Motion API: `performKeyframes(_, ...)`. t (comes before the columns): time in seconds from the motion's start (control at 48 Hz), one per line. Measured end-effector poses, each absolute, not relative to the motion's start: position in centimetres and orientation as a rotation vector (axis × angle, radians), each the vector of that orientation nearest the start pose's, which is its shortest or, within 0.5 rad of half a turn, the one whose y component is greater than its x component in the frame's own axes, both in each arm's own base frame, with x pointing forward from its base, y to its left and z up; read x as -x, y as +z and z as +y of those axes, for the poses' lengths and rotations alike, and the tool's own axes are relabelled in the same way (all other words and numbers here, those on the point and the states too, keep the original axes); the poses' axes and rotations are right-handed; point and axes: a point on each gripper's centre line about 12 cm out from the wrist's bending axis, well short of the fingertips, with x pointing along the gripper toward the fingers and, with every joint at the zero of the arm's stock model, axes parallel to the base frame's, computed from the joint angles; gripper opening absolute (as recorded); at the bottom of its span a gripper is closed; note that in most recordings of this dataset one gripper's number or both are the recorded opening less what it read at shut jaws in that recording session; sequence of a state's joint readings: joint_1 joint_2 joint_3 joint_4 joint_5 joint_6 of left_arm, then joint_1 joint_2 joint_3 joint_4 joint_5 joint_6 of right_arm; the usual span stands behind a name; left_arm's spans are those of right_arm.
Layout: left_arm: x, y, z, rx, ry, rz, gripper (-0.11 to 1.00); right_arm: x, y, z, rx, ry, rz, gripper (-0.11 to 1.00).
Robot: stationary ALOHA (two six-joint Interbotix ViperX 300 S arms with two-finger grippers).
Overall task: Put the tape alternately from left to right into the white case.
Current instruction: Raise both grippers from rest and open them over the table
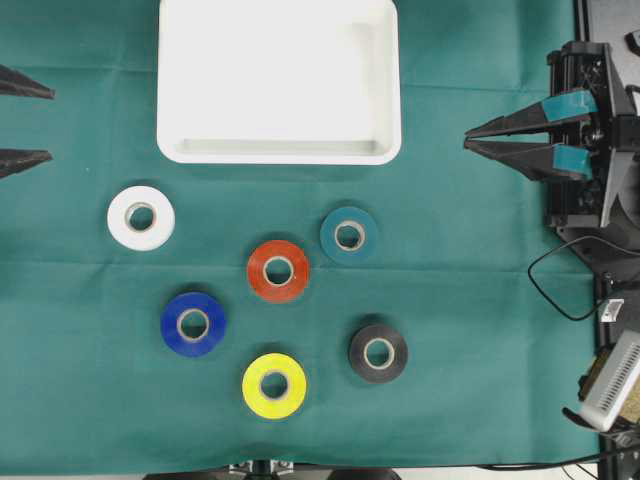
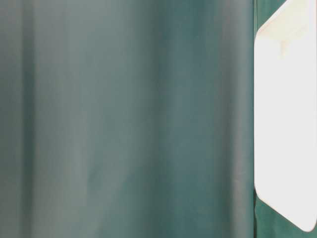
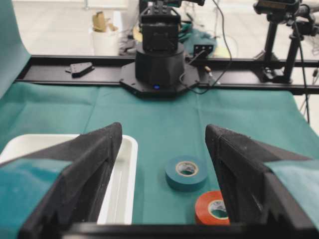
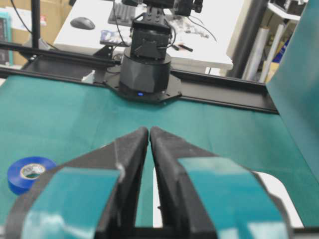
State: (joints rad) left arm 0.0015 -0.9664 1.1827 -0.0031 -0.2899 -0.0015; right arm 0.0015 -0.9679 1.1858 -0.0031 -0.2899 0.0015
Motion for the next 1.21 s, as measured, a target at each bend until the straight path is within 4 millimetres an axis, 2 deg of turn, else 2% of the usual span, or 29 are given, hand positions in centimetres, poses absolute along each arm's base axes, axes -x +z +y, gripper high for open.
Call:
performKeyframes(0.042, -19.8, 29.1, 0.0, 0.004, 0.002, -0.075, 0.22, -19.8, 29.0, 0.0, 0.001, 0.002, -0.072, 0.22)
performKeyframes(0.146, -19.6, 28.3, 0.0, 0.032, 0.002, -0.060, 0.02, -19.6, 28.1, 0.0, 0.003, 0.003, -0.054, 0.03)
performKeyframes(0.208, -19.6, 27.9, -0.1, 0.035, -0.004, -0.050, -0.05, -19.5, 27.6, 0.0, 0.004, 0.003, -0.043, -0.03)
performKeyframes(0.271, -19.5, 27.8, -0.3, 0.033, -0.013, -0.049, -0.09, -19.4, 27.4, 0.0, 0.003, 0.003, -0.040, -0.05)
performKeyframes(0.604, -19.3, 27.7, -1.1, 0.036, -0.054, -0.043, -0.10, -19.2, 27.3, 0.1, 0.034, 0.009, -0.041, -0.05)
performKeyframes(0.708, -19.4, 27.6, -1.1, 0.036, -0.054, -0.037, -0.07, -19.2, 27.3, 0.1, 0.037, 0.009, -0.041, -0.04)
performKeyframes(0.812, -19.5, 27.4, -1.1, 0.032, -0.056, -0.027, 0.04, -19.2, 27.3, 0.1, 0.036, 0.009, -0.041, 0.09)
performKeyframes(0.896, -19.6, 27.2, -1.1, 0.033, -0.055, -0.017, 0.19, -19.3, 27.2, 0.1, 0.035, 0.010, -0.037, 0.27)
performKeyframes(1.062, -19.8, 26.9, -1.1, 0.033, -0.055, 0.009, 0.67, -19.4, 27.0, 0.1, 0.034, 0.008, -0.025, 0.77)
performKeyframes(1.104, -19.8, 26.7, -1.1, 0.032, -0.055, 0.019, 0.69, -19.5, 26.9, 0.1, 0.034, 0.008, -0.020, 0.82)
performKeyframes(1.208, -20.0, 26.6, -1.2, 0.032, -0.055, 0.035, 0.65, -19.6, 26.7, 0.1, 0.034, 0.008, -0.011, 0.82)
